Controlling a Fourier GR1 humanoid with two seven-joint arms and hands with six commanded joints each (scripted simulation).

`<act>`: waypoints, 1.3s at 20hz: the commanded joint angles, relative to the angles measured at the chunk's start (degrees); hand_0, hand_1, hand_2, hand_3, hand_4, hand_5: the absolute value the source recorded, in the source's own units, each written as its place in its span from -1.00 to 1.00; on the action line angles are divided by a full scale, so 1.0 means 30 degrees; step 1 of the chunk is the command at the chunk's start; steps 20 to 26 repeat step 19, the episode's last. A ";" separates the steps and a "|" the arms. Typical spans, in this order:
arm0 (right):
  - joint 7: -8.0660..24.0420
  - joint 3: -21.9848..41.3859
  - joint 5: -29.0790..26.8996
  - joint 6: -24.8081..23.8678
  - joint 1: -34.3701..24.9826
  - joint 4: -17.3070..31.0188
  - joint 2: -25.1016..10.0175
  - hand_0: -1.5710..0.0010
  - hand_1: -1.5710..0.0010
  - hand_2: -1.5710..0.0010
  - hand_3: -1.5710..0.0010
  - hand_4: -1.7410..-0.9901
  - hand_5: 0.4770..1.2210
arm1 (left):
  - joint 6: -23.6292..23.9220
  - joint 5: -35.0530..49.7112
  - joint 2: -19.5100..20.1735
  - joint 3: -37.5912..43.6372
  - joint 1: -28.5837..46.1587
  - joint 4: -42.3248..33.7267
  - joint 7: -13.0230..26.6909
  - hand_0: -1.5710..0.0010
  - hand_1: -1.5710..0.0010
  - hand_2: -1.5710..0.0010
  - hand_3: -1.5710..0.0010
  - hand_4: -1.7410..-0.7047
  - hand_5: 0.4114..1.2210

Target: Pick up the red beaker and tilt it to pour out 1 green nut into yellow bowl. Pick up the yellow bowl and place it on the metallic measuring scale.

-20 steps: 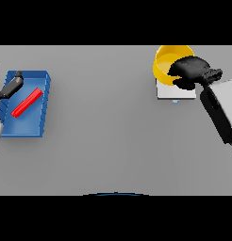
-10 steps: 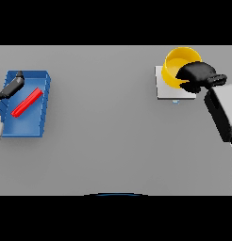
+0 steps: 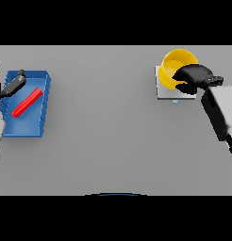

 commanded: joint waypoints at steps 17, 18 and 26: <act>-0.0435 0.0477 0.0612 0.0131 -0.0395 0.0902 -0.0231 0.96 0.96 0.95 0.75 -0.36 -0.23 | 0.0075 0.0052 -0.0043 0.0074 -0.0072 0.0375 -0.0344 1.00 1.00 1.00 1.00 0.97 -0.37; -0.0372 0.0512 0.0597 0.0283 -0.0331 0.0879 -0.0184 0.96 0.97 0.96 0.78 -0.33 -0.26 | 0.0069 0.0055 -0.0035 0.0070 -0.0029 0.0318 -0.0337 1.00 1.00 1.00 1.00 0.97 -0.37; -0.0087 0.0476 0.0516 0.0571 -0.0420 0.0770 -0.0093 0.97 0.97 0.97 0.81 -0.30 -0.30 | 0.0065 0.0064 -0.0057 0.0051 -0.0007 0.0329 -0.0425 1.00 1.00 1.00 1.00 0.96 -0.37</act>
